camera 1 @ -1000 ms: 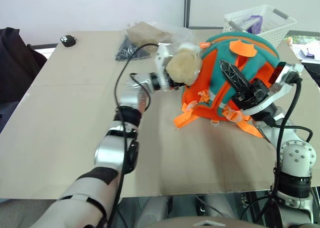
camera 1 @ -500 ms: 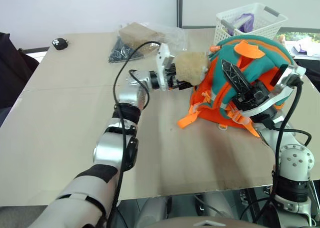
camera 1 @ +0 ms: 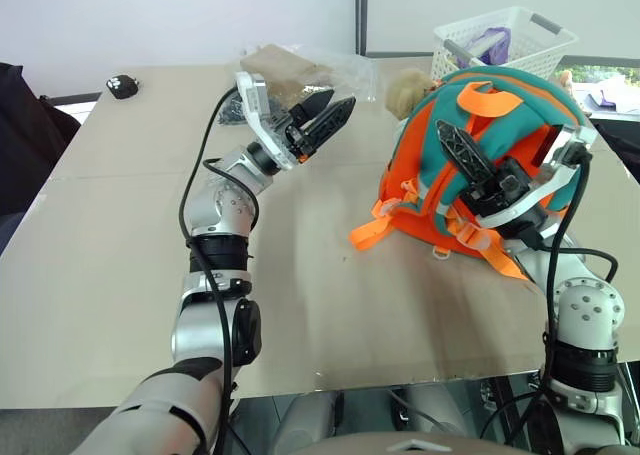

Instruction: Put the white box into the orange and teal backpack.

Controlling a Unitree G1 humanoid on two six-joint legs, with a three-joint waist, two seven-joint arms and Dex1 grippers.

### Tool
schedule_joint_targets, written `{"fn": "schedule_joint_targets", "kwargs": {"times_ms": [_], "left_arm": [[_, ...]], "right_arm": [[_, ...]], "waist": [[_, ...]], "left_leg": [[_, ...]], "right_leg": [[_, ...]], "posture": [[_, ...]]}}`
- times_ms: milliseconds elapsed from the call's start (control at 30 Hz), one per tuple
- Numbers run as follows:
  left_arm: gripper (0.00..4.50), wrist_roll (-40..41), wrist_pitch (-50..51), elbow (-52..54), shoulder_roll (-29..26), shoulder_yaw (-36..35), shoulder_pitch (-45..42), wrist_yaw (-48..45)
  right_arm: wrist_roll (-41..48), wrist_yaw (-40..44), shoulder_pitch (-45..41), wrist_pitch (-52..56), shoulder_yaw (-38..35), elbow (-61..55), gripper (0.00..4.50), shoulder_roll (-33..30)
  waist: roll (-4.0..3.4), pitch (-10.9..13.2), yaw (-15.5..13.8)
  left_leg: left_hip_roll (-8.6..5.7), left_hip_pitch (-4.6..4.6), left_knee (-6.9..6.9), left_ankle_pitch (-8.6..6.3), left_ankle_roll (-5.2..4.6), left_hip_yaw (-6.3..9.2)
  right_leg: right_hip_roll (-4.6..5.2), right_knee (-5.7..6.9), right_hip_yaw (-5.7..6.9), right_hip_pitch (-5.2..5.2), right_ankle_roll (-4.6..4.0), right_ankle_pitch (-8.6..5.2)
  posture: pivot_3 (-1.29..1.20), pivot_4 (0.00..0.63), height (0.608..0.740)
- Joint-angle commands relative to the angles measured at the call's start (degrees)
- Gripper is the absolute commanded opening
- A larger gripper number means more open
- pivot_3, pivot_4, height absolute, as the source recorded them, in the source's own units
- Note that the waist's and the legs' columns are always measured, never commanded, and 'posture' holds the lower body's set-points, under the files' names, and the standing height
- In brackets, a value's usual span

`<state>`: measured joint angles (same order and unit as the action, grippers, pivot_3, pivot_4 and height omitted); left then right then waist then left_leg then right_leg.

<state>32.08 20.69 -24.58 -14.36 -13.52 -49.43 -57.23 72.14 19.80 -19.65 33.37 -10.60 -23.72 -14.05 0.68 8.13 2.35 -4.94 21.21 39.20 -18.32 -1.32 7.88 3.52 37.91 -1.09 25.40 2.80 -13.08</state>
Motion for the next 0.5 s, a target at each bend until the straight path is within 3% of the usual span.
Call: {"fn": "schedule_joint_targets", "kwargs": {"times_ms": [33,267,500], "left_arm": [[4.37,-3.89,-3.57,-2.15,1.57,3.43,-1.18,2.10],[4.37,-3.55,-4.86,-12.30,7.15,3.91,-5.58,1.85],[4.37,-2.60,-2.38,-16.96,7.93,4.02,-7.12,-4.19]], "right_arm": [[0.53,1.14,-1.45,0.03,0.38,-1.29,0.00,-0.23],[0.38,0.55,-0.84,0.01,0.59,-2.28,0.00,-0.40],[1.17,-0.11,0.78,0.05,0.41,-4.28,0.00,-0.68]], "waist": [[0.00,0.00,-0.07],[0.01,0.00,-0.10],[0.01,-0.01,0.01]], "left_leg": [[-0.01,0.00,0.01,0.00,0.00,-0.01],[-0.02,0.01,0.02,0.00,0.00,-0.03],[-0.01,-0.02,0.00,0.00,0.00,-0.08]], "right_leg": [[0.00,0.00,0.01,0.00,0.00,0.00],[0.01,0.01,0.02,0.00,0.00,0.00],[0.00,0.05,-0.04,0.00,0.00,0.00]], "posture": [[0.00,0.150,0.740],[0.00,0.150,0.740],[0.00,0.150,0.740]]}}
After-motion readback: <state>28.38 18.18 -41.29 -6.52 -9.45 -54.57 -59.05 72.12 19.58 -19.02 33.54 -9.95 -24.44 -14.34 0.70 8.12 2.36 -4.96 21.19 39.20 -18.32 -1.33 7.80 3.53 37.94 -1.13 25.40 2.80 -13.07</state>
